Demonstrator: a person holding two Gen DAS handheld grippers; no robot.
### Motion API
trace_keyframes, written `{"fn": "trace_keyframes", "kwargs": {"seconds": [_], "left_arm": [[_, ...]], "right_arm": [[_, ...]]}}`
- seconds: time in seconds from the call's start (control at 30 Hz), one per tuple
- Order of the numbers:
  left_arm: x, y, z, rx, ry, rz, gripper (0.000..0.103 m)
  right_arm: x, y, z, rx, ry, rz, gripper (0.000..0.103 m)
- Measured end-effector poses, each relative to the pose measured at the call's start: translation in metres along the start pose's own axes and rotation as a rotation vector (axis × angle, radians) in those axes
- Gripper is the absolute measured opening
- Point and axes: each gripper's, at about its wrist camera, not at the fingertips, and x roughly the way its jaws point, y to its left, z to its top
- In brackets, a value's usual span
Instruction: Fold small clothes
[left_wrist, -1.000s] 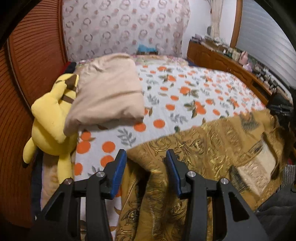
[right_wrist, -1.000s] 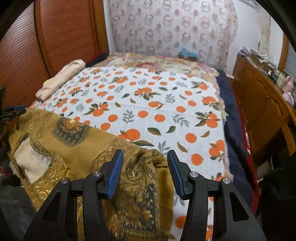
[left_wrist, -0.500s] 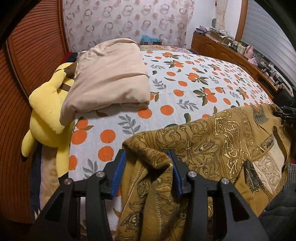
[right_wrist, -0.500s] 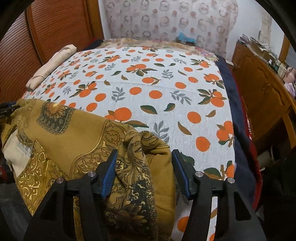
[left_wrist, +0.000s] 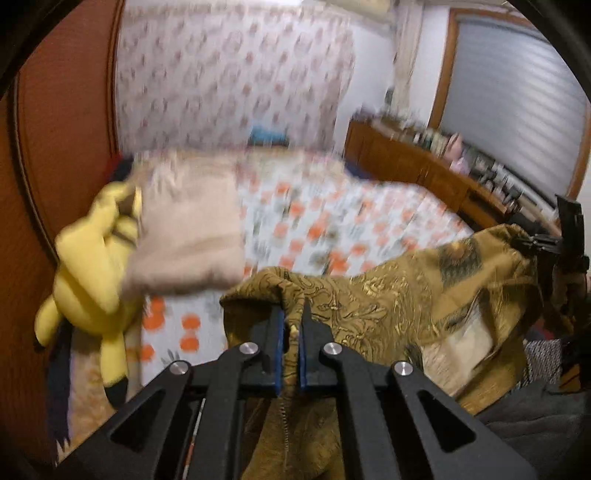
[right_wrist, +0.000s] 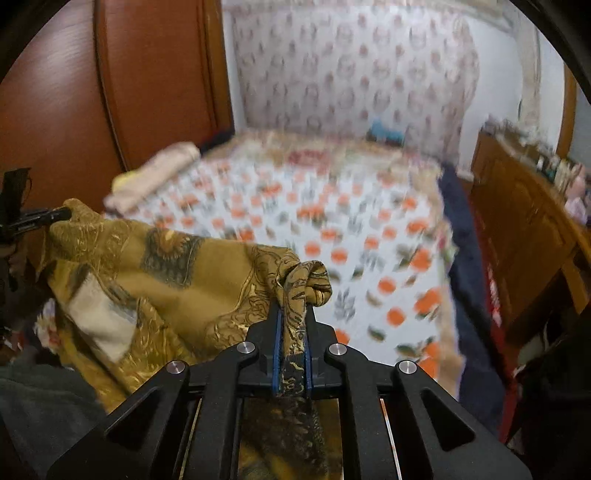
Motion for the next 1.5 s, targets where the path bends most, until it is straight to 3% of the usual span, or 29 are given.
{"fn": "trace_keyframes", "kwargs": {"seconds": [0.13,0.3,0.43,0.53,0.67,0.77,0.9,1.0,1.13,1.5], "left_arm": [[-0.054,-0.013,0.033,0.01,-0.152,-0.022,0.001],[-0.109,-0.024,0.08,0.046,-0.327,0.003,0.001],[-0.127,-0.023,0.127,0.065,-0.414,0.039,0.001],[-0.113,-0.018,0.171,0.08,-0.44,0.078,0.002],[-0.046,-0.005,0.213,0.107,-0.391,0.143,0.002],[0.022,0.011,0.221,0.111,-0.33,0.156,0.006],[0.137,0.044,0.204,0.079,-0.099,0.15,0.008],[0.193,0.066,0.177,0.052,0.026,0.125,0.008],[0.211,0.065,0.158,0.069,0.051,0.146,0.009],[0.176,0.05,0.122,0.085,0.049,0.152,0.009]], "right_arm": [[-0.061,0.012,0.027,-0.045,-0.111,-0.013,0.006],[-0.135,0.022,0.074,-0.113,-0.269,-0.031,0.005],[-0.174,0.023,0.121,-0.164,-0.385,-0.077,0.005],[-0.165,0.009,0.164,-0.167,-0.4,-0.106,0.005],[-0.102,-0.031,0.206,-0.116,-0.324,-0.152,0.006],[-0.017,-0.073,0.22,-0.05,-0.229,-0.203,0.007],[0.096,-0.115,0.206,0.01,-0.061,-0.262,0.03],[0.158,-0.137,0.183,0.058,0.052,-0.27,0.03],[0.188,-0.144,0.153,0.061,0.109,-0.232,0.037],[0.175,-0.13,0.088,0.118,0.146,-0.178,0.042]]}}
